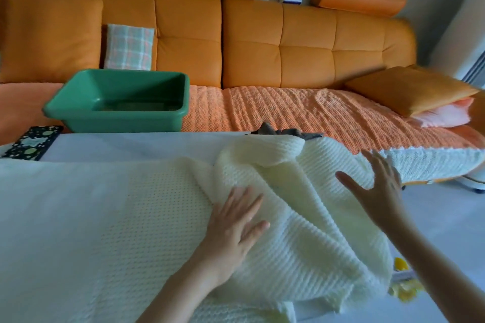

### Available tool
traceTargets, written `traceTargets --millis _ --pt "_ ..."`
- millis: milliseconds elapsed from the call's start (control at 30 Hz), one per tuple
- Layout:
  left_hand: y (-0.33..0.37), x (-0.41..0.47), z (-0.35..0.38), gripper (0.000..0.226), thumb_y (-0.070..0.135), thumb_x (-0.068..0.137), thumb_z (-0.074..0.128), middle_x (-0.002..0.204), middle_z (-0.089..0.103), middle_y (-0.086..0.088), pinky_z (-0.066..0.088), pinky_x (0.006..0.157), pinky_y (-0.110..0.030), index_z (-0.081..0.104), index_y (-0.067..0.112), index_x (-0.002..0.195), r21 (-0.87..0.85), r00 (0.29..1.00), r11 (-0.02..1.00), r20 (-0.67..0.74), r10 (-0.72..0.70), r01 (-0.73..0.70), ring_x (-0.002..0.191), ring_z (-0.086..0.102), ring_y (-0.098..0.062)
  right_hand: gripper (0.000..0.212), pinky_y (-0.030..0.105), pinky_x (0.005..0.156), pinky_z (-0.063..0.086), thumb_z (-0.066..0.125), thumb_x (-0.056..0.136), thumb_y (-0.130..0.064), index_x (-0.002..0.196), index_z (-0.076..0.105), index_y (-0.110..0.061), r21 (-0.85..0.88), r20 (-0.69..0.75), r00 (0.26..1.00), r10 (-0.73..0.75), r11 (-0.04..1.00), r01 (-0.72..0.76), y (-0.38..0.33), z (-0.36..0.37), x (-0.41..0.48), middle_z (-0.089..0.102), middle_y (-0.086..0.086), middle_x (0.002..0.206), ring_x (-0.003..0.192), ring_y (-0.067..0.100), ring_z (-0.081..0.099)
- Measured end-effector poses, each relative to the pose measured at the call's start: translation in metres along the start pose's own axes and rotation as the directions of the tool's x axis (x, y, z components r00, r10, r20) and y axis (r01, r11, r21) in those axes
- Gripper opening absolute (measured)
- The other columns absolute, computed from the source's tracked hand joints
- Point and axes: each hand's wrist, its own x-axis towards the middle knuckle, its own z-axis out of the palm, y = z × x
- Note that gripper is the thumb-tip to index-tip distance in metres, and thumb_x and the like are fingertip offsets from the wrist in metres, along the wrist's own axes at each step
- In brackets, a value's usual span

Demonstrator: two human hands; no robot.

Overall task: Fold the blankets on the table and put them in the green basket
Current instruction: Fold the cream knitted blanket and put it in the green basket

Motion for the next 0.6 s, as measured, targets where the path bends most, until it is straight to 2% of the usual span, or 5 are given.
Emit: traceTargets --millis 100,167,267,367,600 --pt "-0.005 0.001 0.016 0.095 0.087 0.062 -0.006 0.153 -0.017 0.016 -0.012 0.114 -0.038 0.006 0.042 0.145 0.129 0.984 0.988 0.139 -0.107 0.089 0.136 -0.024 -0.002 0.108 0.049 0.111 0.023 0.068 0.068 -0.063 0.149 0.016 -0.014 0.046 0.17 0.922 0.347 0.932 -0.36 0.038 -0.003 0.018 0.028 0.015 0.151 0.14 0.032 0.024" --pt "-0.008 0.004 0.015 0.108 0.093 0.052 -0.011 0.152 -0.009 0.019 -0.008 0.115 -0.039 0.014 0.041 0.144 0.041 0.986 0.989 0.089 -0.143 0.14 0.138 -0.017 -0.001 0.093 0.046 0.096 0.042 0.079 0.066 -0.049 0.139 0.039 -0.006 0.2 0.211 0.893 0.397 0.877 -0.437 0.042 0.002 0.02 0.053 0.022 0.129 0.116 0.033 0.053" --pt "0.004 0.001 0.005 0.072 0.073 0.082 0.017 0.154 0.016 0.011 0.004 0.117 -0.041 0.035 0.033 0.14 -0.117 0.989 0.982 -0.009 -0.147 0.145 0.142 0.004 -0.003 0.034 0.043 0.064 0.051 0.073 0.073 -0.033 0.086 0.068 -0.002 0.207 0.057 0.952 0.301 0.929 -0.307 0.028 0.003 0.017 0.064 0.012 0.07 0.063 0.025 0.058" --pt "0.023 -0.007 -0.015 0.062 0.058 0.083 0.03 0.141 0.033 0.018 0.015 0.111 -0.017 0.044 0.027 0.135 -0.368 0.979 0.921 -0.105 -0.177 0.127 0.133 0.025 0.002 0.015 0.031 0.053 0.037 0.068 0.082 -0.027 0.077 0.068 -0.013 0.228 -0.088 0.987 0.135 0.967 -0.112 -0.013 -0.009 0.012 0.057 0.001 0.06 0.057 0.02 0.051" --pt "0.046 -0.007 -0.053 0.043 0.049 0.091 0.042 0.115 0.064 0.002 0.05 0.084 -0.041 0.053 0.026 0.125 -0.954 0.879 0.282 -0.044 -0.474 0.104 0.099 0.063 -0.016 0.023 0.033 0.08 0.044 0.061 0.088 -0.031 0.105 0.068 -0.017 0.226 0.17 0.946 -0.278 0.945 0.237 -0.133 0.011 -0.062 0.065 0.002 0.11 0.1 0.022 0.059"
